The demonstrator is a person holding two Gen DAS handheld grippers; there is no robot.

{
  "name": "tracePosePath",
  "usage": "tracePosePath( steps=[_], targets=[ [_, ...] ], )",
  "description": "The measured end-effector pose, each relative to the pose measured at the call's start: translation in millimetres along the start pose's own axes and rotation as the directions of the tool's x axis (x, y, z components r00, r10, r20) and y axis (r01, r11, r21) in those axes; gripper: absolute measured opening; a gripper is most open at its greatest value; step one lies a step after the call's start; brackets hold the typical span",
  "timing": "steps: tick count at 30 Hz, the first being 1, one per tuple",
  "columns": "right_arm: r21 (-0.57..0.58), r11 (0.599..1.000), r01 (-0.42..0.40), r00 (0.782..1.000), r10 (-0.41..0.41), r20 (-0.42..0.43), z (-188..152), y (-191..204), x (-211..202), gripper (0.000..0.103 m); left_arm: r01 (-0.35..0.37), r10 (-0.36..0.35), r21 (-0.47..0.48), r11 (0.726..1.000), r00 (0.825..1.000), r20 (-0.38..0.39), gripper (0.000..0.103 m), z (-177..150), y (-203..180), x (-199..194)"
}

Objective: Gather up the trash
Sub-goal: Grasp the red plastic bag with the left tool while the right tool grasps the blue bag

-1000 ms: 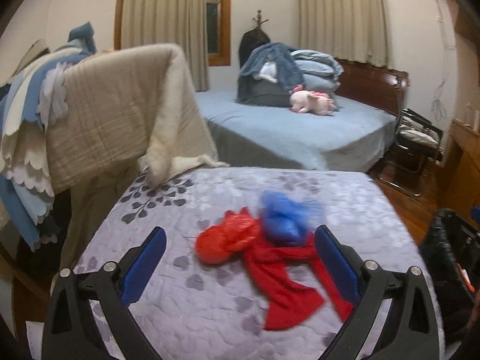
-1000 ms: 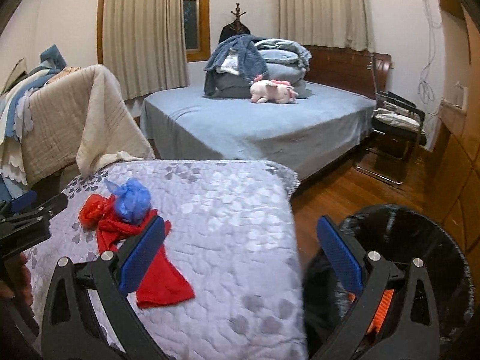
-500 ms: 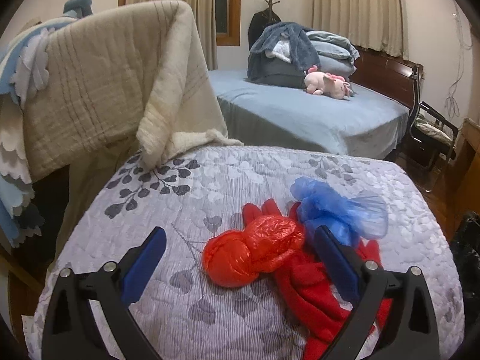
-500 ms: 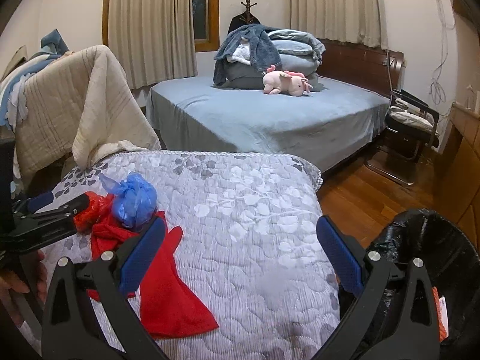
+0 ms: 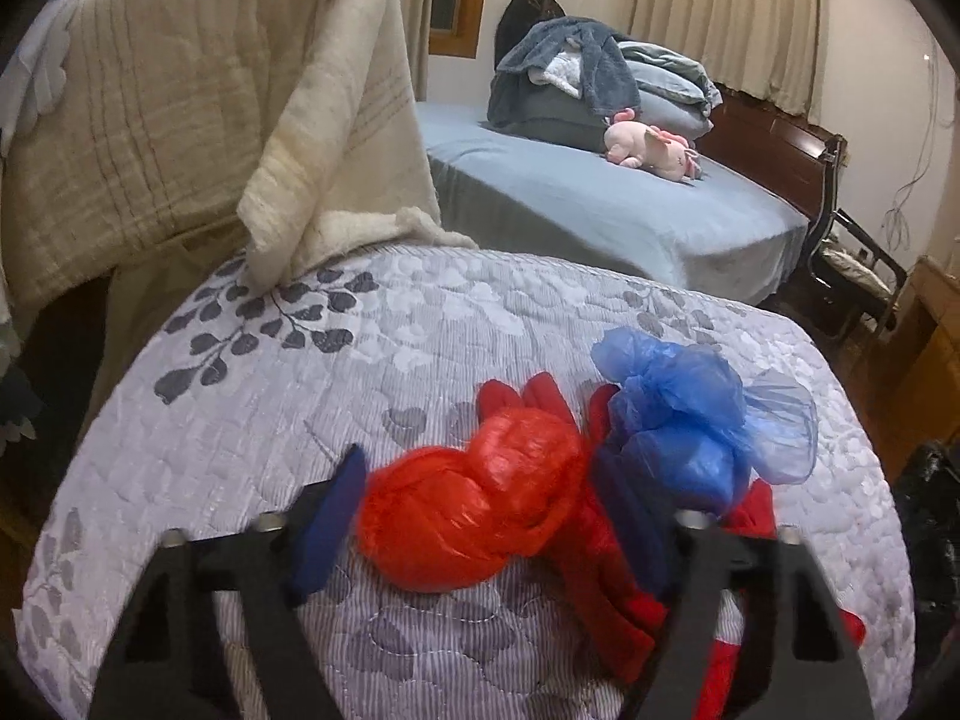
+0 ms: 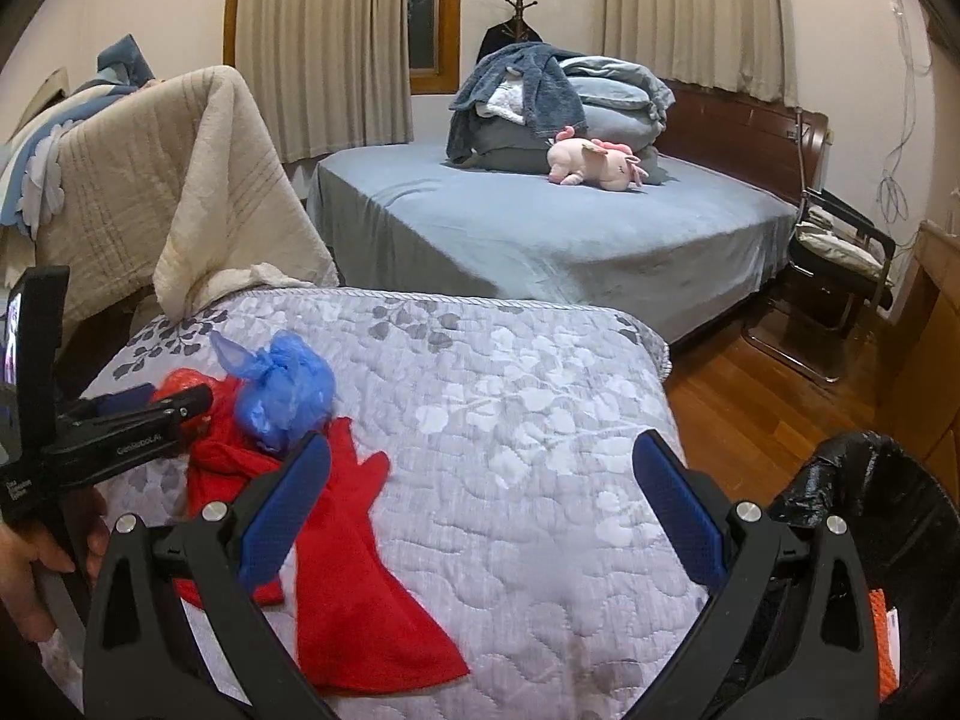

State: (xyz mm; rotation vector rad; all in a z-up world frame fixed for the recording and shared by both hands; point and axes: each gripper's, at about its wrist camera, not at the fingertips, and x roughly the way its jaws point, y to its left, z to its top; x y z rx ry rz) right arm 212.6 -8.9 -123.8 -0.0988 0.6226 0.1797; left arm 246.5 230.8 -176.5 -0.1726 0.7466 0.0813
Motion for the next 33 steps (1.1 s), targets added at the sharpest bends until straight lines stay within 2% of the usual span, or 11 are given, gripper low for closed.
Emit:
tracePosePath(
  steps=[1, 2, 4, 6, 8, 11, 23, 26, 30, 33],
  targets=[
    [-0.004, 1.0, -0.005, 1.0, 0.005, 0.002, 1, 2, 0, 0.098, 0.003, -0.003, 0.0, 1.0, 1.0, 0.003, 0.059, -1, 1, -1],
    [-0.01, 1.0, -0.01, 1.0, 0.01, 0.005, 3, 5, 0, 0.098, 0.005, -0.005, -0.001, 1.0, 1.0, 0.008, 0.048, -1, 2, -2],
    [-0.023, 1.0, -0.02, 1.0, 0.021, 0.009, 6, 13, 2, 0.098, 0.011, -0.011, -0.006, 1.0, 1.0, 0.01, 0.038, -1, 5, -5],
    [-0.033, 0.999, -0.034, 0.999, 0.035, 0.011, 9, 20, 5, 0.098, 0.026, -0.026, -0.02, 0.999, 0.999, 0.021, 0.034, 0, 9, -10],
    [-0.04, 0.998, -0.045, 0.999, 0.046, 0.012, 12, 27, 7, 0.098, 0.027, -0.027, -0.015, 1.0, 0.999, 0.033, 0.024, 0, 12, -15],
    [-0.038, 0.997, -0.068, 0.998, 0.069, 0.011, 16, 37, 13, 0.098, 0.032, -0.032, -0.004, 0.999, 0.999, 0.043, 0.019, 1, 16, -21],
    [-0.088, 0.985, -0.146, 0.989, 0.142, -0.05, 26, 82, 57, 0.096, 0.027, -0.027, -0.016, 0.999, 0.999, 0.047, 0.016, -2, 36, -27],
    [-0.097, 0.982, -0.165, 0.985, 0.158, -0.076, 26, 89, 67, 0.086, 0.033, -0.033, -0.014, 0.999, 0.999, 0.043, 0.016, -3, 38, -26],
    [-0.096, 0.977, -0.193, 0.976, 0.18, -0.121, 22, 96, 80, 0.077, 0.035, -0.035, -0.003, 0.999, 0.998, 0.043, 0.017, -5, 36, -26],
    [-0.085, 0.973, -0.213, 0.967, 0.198, -0.157, 17, 96, 88, 0.061, 0.037, -0.036, -0.007, 0.999, 0.998, 0.041, 0.018, -5, 37, -26]
  ],
)
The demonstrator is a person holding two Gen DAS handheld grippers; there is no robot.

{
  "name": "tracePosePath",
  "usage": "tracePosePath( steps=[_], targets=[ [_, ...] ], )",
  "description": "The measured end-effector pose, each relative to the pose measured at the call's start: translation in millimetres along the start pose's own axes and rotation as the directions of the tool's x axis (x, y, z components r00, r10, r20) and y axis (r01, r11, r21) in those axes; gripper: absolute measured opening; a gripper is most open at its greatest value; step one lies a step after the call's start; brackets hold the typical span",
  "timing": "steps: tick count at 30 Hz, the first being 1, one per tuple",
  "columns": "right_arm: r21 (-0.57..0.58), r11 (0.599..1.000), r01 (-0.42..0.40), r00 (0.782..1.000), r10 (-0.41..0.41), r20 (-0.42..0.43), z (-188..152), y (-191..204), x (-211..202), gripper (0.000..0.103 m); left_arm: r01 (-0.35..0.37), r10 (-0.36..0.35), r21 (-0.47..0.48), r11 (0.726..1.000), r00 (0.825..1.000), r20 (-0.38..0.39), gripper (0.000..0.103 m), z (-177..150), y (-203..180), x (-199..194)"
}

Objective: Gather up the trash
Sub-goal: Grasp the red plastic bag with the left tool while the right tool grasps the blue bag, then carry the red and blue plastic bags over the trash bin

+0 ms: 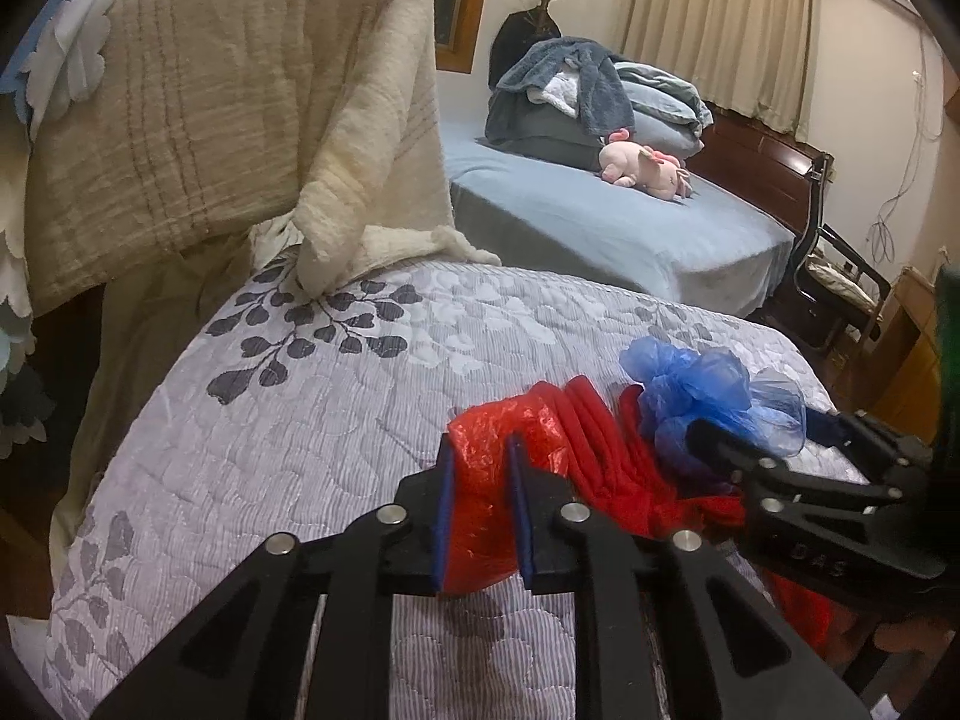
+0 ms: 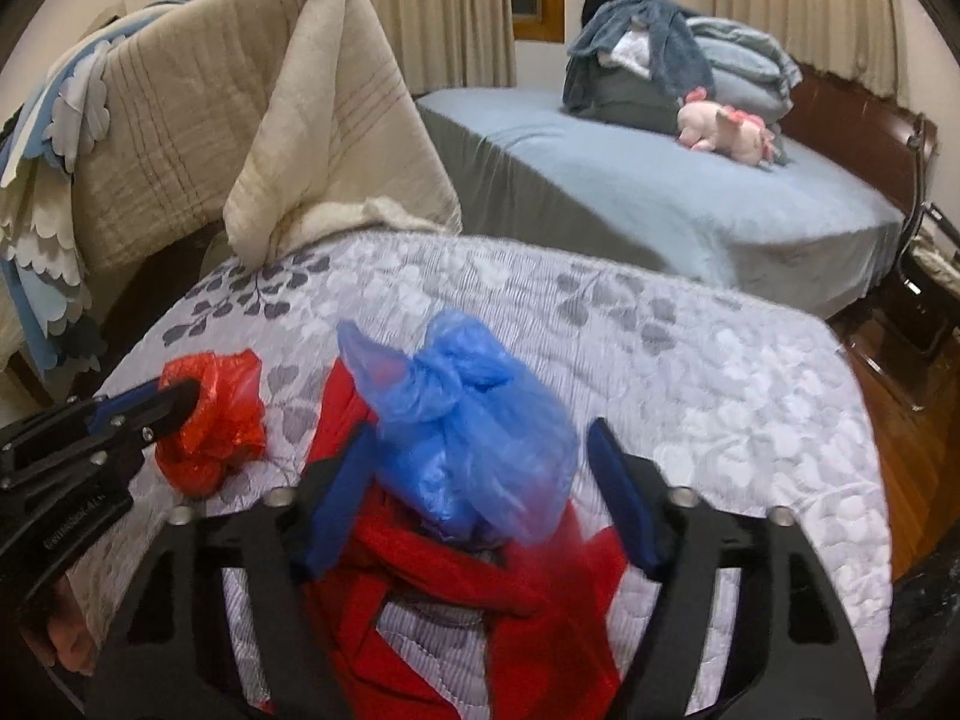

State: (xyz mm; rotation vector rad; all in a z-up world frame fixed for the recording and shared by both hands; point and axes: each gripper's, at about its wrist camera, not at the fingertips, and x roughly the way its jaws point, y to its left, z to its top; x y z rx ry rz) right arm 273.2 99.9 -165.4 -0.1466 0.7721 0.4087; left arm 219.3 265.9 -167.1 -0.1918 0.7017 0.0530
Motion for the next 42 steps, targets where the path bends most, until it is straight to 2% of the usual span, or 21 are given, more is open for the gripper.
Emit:
tracePosePath(
  steps=[2, 4, 5, 6, 8, 11, 13, 17, 21, 22, 23, 26, 29, 37, 42],
  targets=[
    [0.002, 1.0, -0.015, 1.0, 0.015, -0.015, -3, 0, 3, 0.045, 0.002, -0.002, -0.007, 1.0, 1.0, -0.002, 0.02, 0, 0, 0],
    [0.0, 0.999, -0.032, 0.999, 0.032, -0.02, -6, -1, 4, 0.04, 0.006, -0.006, -0.011, 1.0, 1.0, -0.003, 0.021, 0, 0, 1],
    [0.001, 0.999, -0.043, 0.999, 0.043, -0.017, -6, -2, 2, 0.036, 0.01, -0.01, -0.008, 1.0, 1.0, -0.007, 0.027, -1, -2, 2],
    [0.005, 0.999, -0.05, 0.999, 0.05, -0.011, -6, -3, -1, 0.035, 0.013, -0.013, -0.005, 1.0, 1.0, -0.01, 0.031, -2, -3, 2],
    [0.019, 0.998, -0.052, 0.999, 0.052, 0.008, -6, -8, -8, 0.034, 0.016, -0.016, -0.002, 1.0, 1.0, -0.02, 0.056, -3, -5, 3],
    [0.046, 0.997, -0.054, 0.998, 0.052, 0.045, -4, -18, -23, 0.033, 0.02, -0.02, -0.006, 1.0, 0.999, -0.026, 0.075, -6, -7, 4],
    [0.054, 0.997, -0.054, 0.997, 0.051, 0.057, -4, -24, -30, 0.033, 0.016, -0.016, -0.009, 1.0, 0.999, -0.037, 0.082, -8, -9, 6],
    [0.055, 0.998, -0.041, 0.997, 0.038, 0.067, -7, -35, -41, 0.033, 0.02, -0.022, -0.021, 1.0, 0.997, -0.072, 0.089, -9, -11, 17],
    [0.048, 0.998, -0.031, 0.998, 0.028, 0.065, -12, -40, -47, 0.033, 0.028, -0.032, -0.034, 0.999, 0.992, -0.126, 0.087, -10, -13, 32],
    [0.045, 0.999, -0.028, 0.998, 0.025, 0.062, -13, -40, -48, 0.033, 0.025, -0.03, -0.033, 0.999, 0.99, -0.14, 0.079, -10, -13, 35],
    [0.045, 0.999, -0.026, 0.998, 0.024, 0.06, -14, -40, -48, 0.033, 0.022, -0.026, -0.029, 0.999, 0.988, -0.15, 0.066, -10, -14, 37],
    [0.055, 0.998, -0.028, 0.998, 0.025, 0.056, -19, -42, -51, 0.033, 0.034, -0.039, -0.037, 0.999, 0.989, -0.145, 0.051, -11, -14, 35],
    [0.069, 0.997, -0.033, 0.998, 0.029, 0.059, -23, -43, -58, 0.033, 0.036, -0.039, -0.032, 0.999, 0.991, -0.128, 0.047, -11, -15, 29],
    [0.096, 0.995, -0.034, 0.996, 0.025, 0.088, -29, -44, -90, 0.033, -0.002, 0.002, 0.017, 1.0, 1.0, -0.025, 0.046, -3, -36, -18],
    [0.109, 0.994, -0.024, 0.995, 0.013, 0.103, -31, -49, -115, 0.032, -0.008, 0.008, 0.045, 0.999, 1.0, 0.006, 0.046, 0, -55, -47]
  ],
)
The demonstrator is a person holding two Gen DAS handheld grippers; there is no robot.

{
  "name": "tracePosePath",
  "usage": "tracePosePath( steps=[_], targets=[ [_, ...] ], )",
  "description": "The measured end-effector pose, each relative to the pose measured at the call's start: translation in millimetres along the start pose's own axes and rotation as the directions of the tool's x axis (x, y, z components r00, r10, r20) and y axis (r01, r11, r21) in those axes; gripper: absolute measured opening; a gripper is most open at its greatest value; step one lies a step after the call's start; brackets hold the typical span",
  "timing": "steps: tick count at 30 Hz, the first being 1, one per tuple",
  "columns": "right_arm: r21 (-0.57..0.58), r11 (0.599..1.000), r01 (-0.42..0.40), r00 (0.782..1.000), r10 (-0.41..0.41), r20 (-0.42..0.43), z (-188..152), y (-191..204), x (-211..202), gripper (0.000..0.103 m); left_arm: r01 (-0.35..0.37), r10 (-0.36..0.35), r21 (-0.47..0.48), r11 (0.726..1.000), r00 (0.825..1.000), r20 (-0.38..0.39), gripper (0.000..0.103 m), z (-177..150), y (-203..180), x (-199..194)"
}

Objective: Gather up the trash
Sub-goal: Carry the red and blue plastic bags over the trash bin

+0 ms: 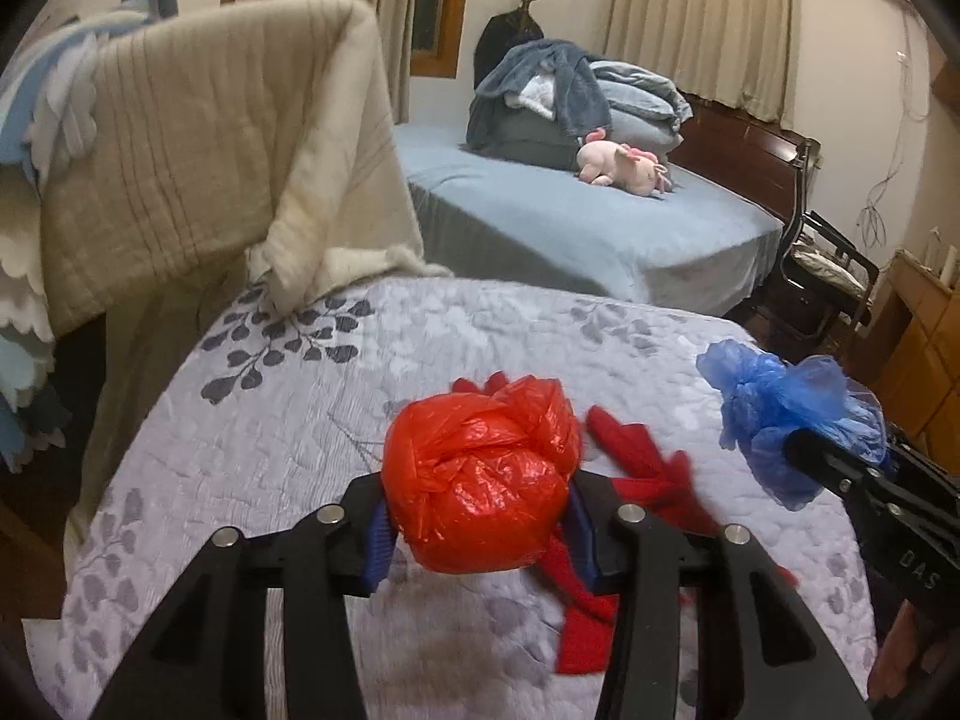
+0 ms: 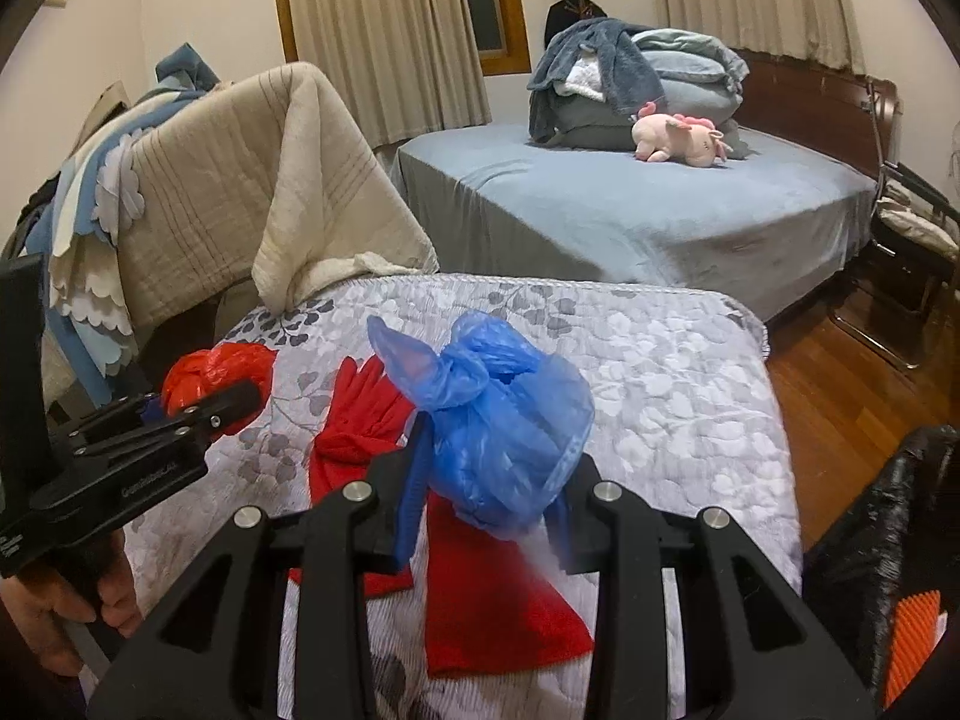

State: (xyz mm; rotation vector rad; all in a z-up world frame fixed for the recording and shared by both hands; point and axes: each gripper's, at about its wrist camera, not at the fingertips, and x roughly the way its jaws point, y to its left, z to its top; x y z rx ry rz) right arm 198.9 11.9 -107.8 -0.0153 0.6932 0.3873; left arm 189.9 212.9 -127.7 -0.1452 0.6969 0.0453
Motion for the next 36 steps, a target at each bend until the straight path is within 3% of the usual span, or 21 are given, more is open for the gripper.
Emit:
tracePosePath(
  steps=[11, 20, 36],
  targets=[
    [0.028, 0.999, 0.03, 0.999, -0.031, 0.043, -8, -21, -58, 0.03, 0.038, -0.038, 0.023, 0.999, 0.999, 0.011, 0.046, -8, -47, -45],
    [0.061, 0.995, 0.077, 0.993, -0.082, 0.084, -23, -51, -114, 0.029, 0.106, -0.109, 0.076, 0.991, 0.994, 0.031, 0.046, -13, -101, -74],
    [0.138, 0.971, 0.195, 0.964, -0.216, 0.156, -48, -119, -208, 0.028, 0.22, -0.233, 0.188, 0.957, 0.971, 0.047, 0.046, -21, -205, -117]
  ],
)
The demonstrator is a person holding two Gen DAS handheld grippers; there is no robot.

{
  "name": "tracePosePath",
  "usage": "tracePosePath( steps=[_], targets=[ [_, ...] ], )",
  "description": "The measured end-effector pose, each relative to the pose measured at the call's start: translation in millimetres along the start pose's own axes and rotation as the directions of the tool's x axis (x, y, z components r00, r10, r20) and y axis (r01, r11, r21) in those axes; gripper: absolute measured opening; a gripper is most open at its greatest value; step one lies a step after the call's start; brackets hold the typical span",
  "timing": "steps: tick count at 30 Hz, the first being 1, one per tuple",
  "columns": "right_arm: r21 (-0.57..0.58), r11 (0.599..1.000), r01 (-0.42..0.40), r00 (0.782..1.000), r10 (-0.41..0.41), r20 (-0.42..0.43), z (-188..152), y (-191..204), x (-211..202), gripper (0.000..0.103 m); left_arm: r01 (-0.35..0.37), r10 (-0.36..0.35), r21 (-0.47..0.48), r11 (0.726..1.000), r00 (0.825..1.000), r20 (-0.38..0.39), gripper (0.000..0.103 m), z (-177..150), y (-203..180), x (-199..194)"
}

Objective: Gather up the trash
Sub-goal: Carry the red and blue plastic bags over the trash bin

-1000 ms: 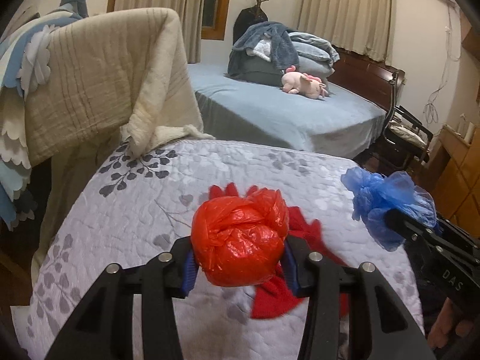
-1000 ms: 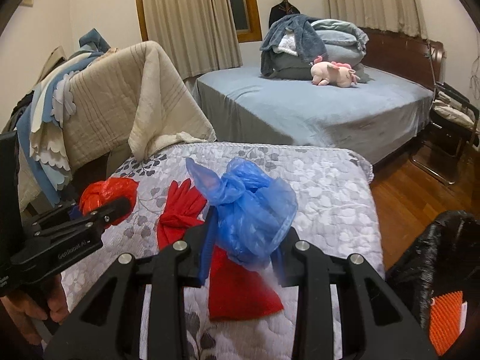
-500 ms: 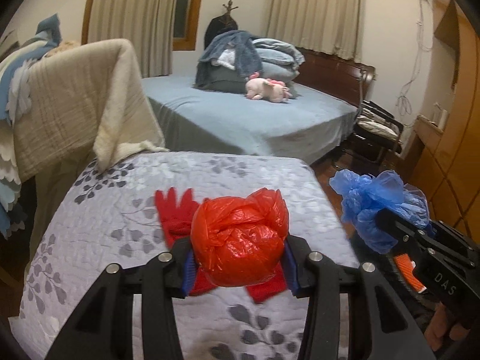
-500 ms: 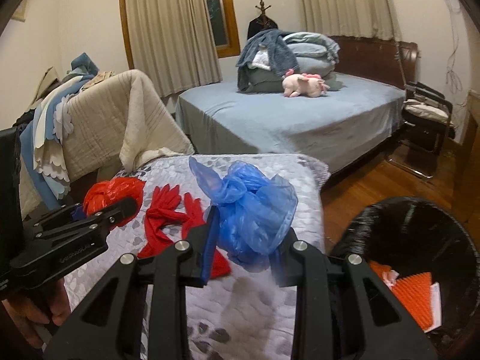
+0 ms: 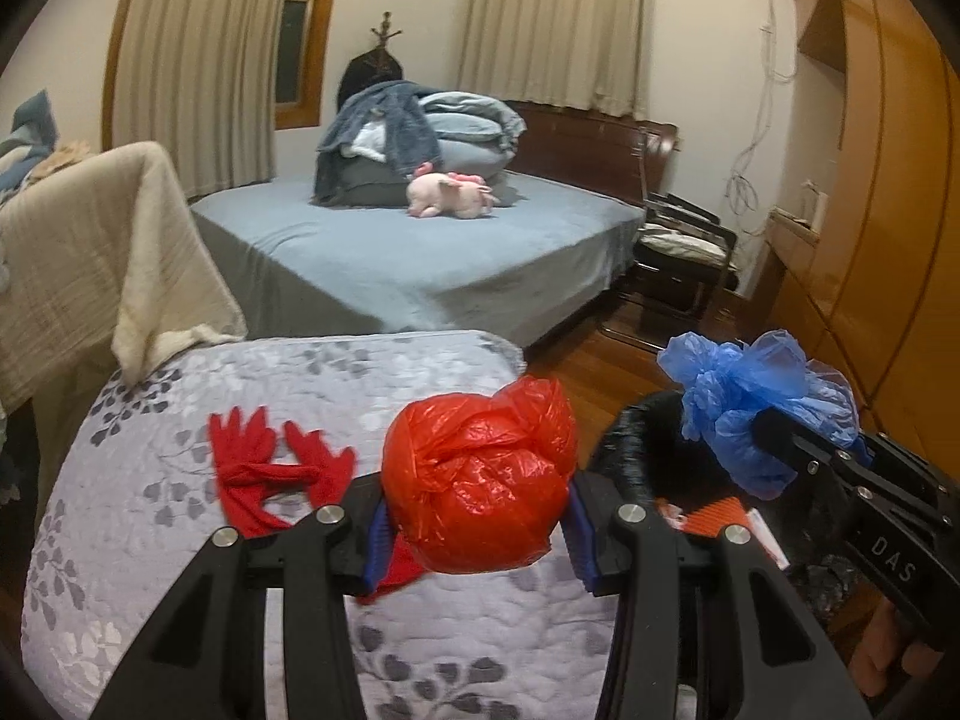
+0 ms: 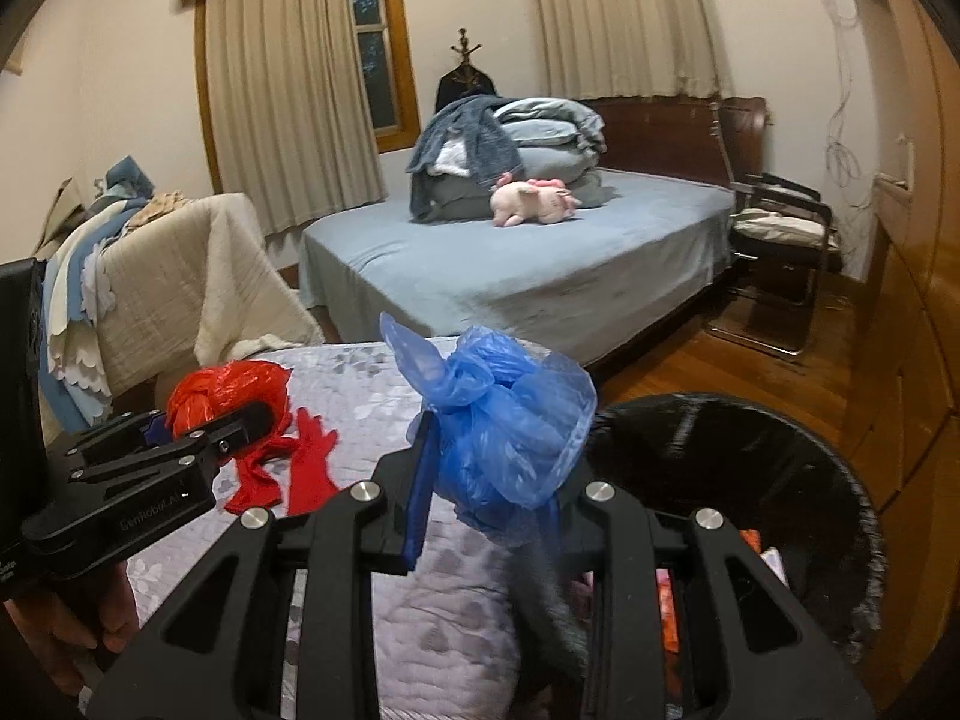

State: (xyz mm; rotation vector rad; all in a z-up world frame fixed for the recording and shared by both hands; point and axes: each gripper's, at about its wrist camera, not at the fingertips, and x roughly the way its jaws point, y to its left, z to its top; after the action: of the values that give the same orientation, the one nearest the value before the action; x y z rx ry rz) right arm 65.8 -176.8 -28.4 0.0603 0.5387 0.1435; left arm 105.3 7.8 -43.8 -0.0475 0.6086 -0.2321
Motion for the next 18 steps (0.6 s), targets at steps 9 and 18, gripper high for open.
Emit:
tracePosePath(
  steps=[9, 18],
  targets=[
    [0.062, 0.994, 0.094, 0.995, -0.097, 0.032, -8, -52, -28, 0.028, 0.078, -0.077, 0.061, 0.995, 0.997, -0.006, 0.046, 1, -52, 4],
    [0.102, 0.977, 0.185, 0.982, -0.189, 0.03, -20, -92, -43, 0.028, 0.145, -0.144, 0.107, 0.984, 0.989, -0.013, 0.046, 0, -98, 10]
  ],
)
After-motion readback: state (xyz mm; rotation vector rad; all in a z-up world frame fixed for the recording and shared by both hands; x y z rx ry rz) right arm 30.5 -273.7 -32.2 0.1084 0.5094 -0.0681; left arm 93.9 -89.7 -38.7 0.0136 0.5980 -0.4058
